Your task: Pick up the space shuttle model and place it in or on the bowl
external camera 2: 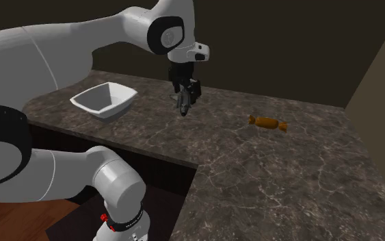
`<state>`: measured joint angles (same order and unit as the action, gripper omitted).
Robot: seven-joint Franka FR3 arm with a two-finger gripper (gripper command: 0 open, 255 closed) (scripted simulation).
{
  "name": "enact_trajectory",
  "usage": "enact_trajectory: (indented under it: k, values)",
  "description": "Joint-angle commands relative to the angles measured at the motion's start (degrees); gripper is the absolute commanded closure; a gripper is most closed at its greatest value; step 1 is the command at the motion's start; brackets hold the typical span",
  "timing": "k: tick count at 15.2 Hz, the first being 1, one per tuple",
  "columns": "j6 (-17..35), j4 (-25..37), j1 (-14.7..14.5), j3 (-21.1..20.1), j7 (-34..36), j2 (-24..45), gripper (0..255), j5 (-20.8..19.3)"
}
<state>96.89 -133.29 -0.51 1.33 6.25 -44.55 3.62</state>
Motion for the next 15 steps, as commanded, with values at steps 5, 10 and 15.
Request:
enact_trajectory:
  k: [5,10,15]
  values:
    - [3.68,1.75,-3.72,0.25,-6.99,8.29,0,0.47]
    - [7.16,4.74,-7.97,-0.13,-15.55,18.41,0,1.21]
    - [9.60,8.20,-11.71,-1.37,-23.70,27.94,0,1.81]
